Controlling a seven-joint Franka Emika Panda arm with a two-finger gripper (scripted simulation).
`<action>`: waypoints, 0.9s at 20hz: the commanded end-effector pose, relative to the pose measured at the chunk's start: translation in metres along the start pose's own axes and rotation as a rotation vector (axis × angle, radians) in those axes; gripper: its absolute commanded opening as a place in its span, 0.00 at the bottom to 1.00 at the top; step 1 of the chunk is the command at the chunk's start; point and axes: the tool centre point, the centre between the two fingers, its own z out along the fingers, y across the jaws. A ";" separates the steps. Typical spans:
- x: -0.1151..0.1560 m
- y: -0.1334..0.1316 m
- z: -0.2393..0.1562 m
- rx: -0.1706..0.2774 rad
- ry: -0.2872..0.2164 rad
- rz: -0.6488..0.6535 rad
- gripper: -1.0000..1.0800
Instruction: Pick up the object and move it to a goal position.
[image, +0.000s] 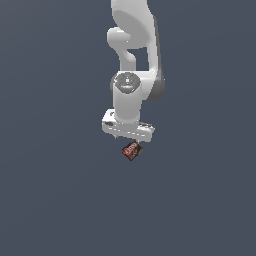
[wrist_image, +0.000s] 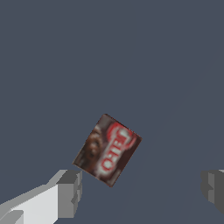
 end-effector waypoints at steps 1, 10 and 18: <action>-0.001 -0.004 0.008 0.004 0.002 0.066 0.96; -0.006 -0.016 0.034 0.015 0.008 0.307 0.96; -0.010 -0.023 0.053 0.021 0.013 0.483 0.96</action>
